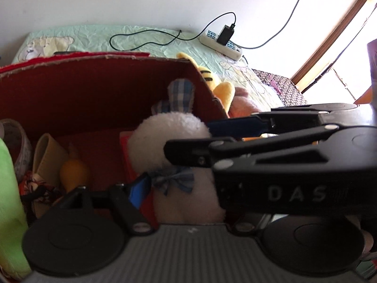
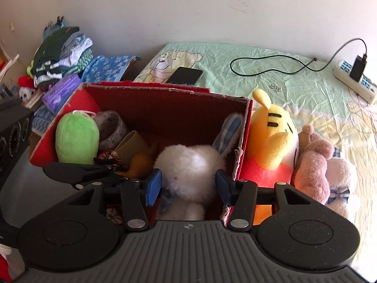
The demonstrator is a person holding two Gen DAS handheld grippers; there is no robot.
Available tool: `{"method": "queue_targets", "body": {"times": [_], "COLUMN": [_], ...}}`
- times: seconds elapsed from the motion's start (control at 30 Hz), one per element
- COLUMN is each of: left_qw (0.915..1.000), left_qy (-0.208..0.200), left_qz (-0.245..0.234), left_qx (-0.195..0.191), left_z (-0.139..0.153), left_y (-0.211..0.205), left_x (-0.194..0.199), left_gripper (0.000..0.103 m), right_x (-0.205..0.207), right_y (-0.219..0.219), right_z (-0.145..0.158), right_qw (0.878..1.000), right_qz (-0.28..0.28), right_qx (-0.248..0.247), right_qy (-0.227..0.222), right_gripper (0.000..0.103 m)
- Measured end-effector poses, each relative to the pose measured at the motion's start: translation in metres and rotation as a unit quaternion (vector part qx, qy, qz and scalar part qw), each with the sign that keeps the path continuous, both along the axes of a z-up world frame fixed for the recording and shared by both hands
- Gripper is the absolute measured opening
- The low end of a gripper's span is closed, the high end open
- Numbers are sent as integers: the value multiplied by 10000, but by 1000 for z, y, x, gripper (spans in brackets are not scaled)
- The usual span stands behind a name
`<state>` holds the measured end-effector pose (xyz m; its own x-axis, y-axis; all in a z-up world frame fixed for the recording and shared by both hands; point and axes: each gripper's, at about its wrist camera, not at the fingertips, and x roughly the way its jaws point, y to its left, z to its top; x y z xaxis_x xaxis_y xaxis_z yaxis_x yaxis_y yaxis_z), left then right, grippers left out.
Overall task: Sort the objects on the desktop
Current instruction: 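Carry the white bunny with both grippers into the red box and lower it, then open both grippers to release the white bunny in the box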
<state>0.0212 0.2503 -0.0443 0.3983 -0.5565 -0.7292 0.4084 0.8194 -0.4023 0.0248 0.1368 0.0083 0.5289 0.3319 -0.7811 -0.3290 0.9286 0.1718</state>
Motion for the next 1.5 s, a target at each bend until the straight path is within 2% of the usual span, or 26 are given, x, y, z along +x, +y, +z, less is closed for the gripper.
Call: {"method": "queue_targets", "body": {"times": [0.2, 0.37, 0.73, 0.77, 0.9, 1.3, 1.5], "left_qw": [10000, 9999, 9997, 9997, 9992, 9979, 9935], "left_qy": [25, 64, 100, 101, -68, -324, -639], "left_qz": [-67, -94, -83, -69, -34, 36, 192], "left_qx": [-35, 4, 188, 214, 390, 566, 923], "left_z": [-1, -4, -6, -5, 2, 23, 32], "left_y": [-3, -4, -8, -8, -9, -11, -15], "left_x": [1, 2, 0, -1, -7, -17, -24], "left_gripper": [81, 81, 81, 81, 87, 88, 89], "right_x": [-7, -2, -2, -2, -2, -15, -26], "right_y": [-7, -1, -7, -8, -13, -22, -30], "right_z": [10, 6, -1, -2, -3, 10, 14], "right_qw": [9984, 9988, 9981, 9980, 9972, 9938, 9898], "right_qz": [-317, -255, -507, -544, -606, -742, -918], "right_qx": [391, 392, 344, 324, 442, 778, 1007], "right_qy": [-245, -115, -7, -13, -20, -268, -421], "right_gripper": [53, 36, 36, 34, 34, 35, 35]}}
